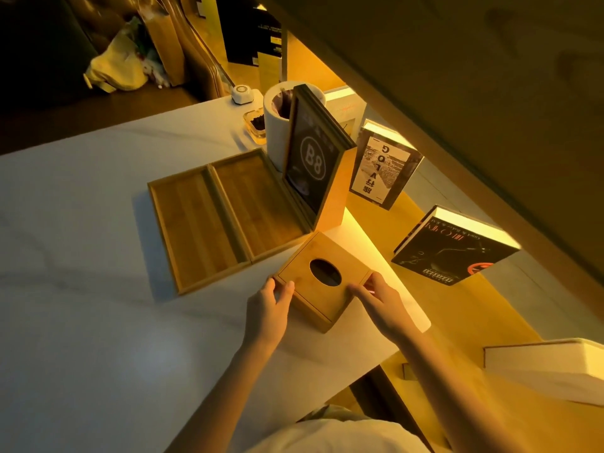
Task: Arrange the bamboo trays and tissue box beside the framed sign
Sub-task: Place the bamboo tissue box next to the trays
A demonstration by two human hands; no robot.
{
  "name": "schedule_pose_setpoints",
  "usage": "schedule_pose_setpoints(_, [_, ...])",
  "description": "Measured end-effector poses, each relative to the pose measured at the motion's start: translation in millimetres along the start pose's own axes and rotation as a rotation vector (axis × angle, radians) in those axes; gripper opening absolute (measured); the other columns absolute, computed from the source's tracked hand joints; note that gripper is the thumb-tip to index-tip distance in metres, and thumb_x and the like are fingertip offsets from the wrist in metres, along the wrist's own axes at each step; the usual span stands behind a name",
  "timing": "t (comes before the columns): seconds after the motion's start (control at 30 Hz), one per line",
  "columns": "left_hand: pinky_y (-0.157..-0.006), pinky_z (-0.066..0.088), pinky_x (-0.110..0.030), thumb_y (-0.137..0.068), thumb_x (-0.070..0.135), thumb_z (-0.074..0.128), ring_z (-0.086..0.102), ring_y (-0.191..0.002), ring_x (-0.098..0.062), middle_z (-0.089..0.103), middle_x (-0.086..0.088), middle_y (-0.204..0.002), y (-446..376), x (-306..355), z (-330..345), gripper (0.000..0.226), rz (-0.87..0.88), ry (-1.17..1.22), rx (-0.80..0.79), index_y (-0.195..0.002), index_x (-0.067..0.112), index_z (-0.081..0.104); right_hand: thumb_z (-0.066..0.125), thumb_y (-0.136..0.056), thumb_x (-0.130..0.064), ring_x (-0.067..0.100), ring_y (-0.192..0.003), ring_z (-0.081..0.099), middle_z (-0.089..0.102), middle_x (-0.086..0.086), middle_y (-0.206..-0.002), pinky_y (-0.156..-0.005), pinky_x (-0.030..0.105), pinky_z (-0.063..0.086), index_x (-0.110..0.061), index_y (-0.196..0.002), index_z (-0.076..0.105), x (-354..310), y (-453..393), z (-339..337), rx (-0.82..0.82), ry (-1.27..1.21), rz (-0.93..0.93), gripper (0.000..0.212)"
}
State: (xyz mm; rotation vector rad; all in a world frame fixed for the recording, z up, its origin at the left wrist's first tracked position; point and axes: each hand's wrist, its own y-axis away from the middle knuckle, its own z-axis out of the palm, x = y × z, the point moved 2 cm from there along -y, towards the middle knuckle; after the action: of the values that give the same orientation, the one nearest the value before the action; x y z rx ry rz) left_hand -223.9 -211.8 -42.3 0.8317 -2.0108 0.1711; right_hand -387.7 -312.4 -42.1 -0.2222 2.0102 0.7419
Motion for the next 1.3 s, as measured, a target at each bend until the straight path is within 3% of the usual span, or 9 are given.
schedule_pose_setpoints(0.03, [-0.081,0.048,-0.016,-0.089,0.025,0.048,0.058,-0.111,-0.030,0.061,-0.015,-0.116,2,1,2,0.039,-0.012,-0.012,-0.017,-0.118,-0.002,0.049,0.052,-0.069,-0.069,0.027,-0.126,0.041,0.041,0.005,-0.140,-0.097,0.040,0.042,-0.018,-0.133,0.028,0,0,0,0.012,0.008,-0.001,0.086])
schedule_pose_setpoints(0.1, [-0.105,0.036,-0.030,-0.089,0.032,0.046,0.024,-0.139,-0.027,0.025,-0.013,-0.151,9,5,4,0.062,0.044,-0.075,-0.003,-0.139,0.007,0.019,0.041,-0.051,-0.088,0.023,-0.136,0.027,0.025,0.001,-0.151,-0.107,0.048,0.031,-0.025,-0.142,0.013,1,0,-2,0.082,0.095,-0.051,0.113])
schedule_pose_setpoints(0.23, [-0.110,0.015,-0.037,-0.079,0.069,0.014,0.002,-0.138,-0.019,0.002,-0.006,-0.151,28,11,13,0.082,0.283,-0.325,0.043,-0.138,0.014,0.002,0.015,-0.068,-0.083,0.014,-0.142,0.002,0.000,-0.012,-0.153,-0.114,0.040,0.011,-0.038,-0.140,-0.002,3,2,-3,0.203,0.415,-0.301,0.087])
schedule_pose_setpoints(0.3, [-0.111,0.010,-0.035,-0.070,0.075,-0.004,-0.006,-0.136,-0.017,-0.010,-0.001,-0.146,36,10,22,0.087,0.232,-0.345,0.005,-0.134,0.016,-0.008,0.003,-0.071,-0.079,0.007,-0.139,-0.009,-0.010,-0.015,-0.148,-0.115,0.035,-0.001,-0.041,-0.136,-0.008,9,6,1,0.175,0.530,-0.342,0.077])
schedule_pose_setpoints(0.43, [-0.109,0.006,-0.029,-0.060,0.077,-0.017,-0.016,-0.133,-0.015,-0.025,0.000,-0.140,41,4,31,0.090,0.161,-0.361,-0.041,-0.128,0.018,-0.021,-0.009,-0.068,-0.079,0.003,-0.136,-0.017,-0.017,-0.016,-0.145,-0.113,0.029,-0.010,-0.036,-0.134,-0.016,17,8,7,0.139,0.596,-0.323,0.079])
schedule_pose_setpoints(0.6, [-0.108,0.005,-0.029,-0.064,0.074,-0.015,-0.016,-0.133,-0.016,-0.025,-0.001,-0.141,33,0,29,0.085,0.174,-0.424,-0.062,-0.128,0.019,-0.023,-0.006,-0.076,-0.072,0.009,-0.138,-0.016,-0.013,-0.012,-0.148,-0.112,0.033,-0.009,-0.034,-0.137,-0.011,21,14,15,0.200,0.665,-0.312,0.072])
schedule_pose_setpoints(0.8, [-0.113,0.006,-0.028,-0.079,0.059,0.016,-0.020,-0.132,-0.014,-0.028,0.000,-0.140,20,-1,17,0.074,0.252,-0.479,-0.150,-0.127,0.022,-0.025,0.001,-0.076,-0.072,0.011,-0.139,-0.012,-0.013,-0.011,-0.147,-0.113,0.034,-0.005,-0.032,-0.137,-0.013,21,27,32,0.288,0.605,-0.226,0.074])
schedule_pose_setpoints(1.1, [-0.114,0.007,-0.032,-0.079,0.058,0.018,-0.015,-0.137,-0.016,-0.026,0.001,-0.139,12,-1,7,0.081,0.306,-0.539,-0.228,-0.139,0.014,-0.011,0.008,-0.082,-0.062,0.012,-0.138,-0.014,-0.014,-0.010,-0.147,-0.112,0.035,-0.006,-0.029,-0.136,-0.015,20,35,45,0.372,0.608,-0.173,0.067])
schedule_pose_setpoints(1.3, [-0.112,0.002,-0.031,-0.078,0.059,0.017,-0.018,-0.134,-0.012,-0.028,0.003,-0.141,24,-4,11,0.073,0.277,-0.515,-0.199,-0.128,0.024,-0.024,0.008,-0.088,-0.054,0.017,-0.139,-0.015,-0.011,-0.008,-0.149,-0.113,0.039,-0.007,-0.028,-0.139,-0.009,22,45,51,0.357,0.694,-0.197,0.060])
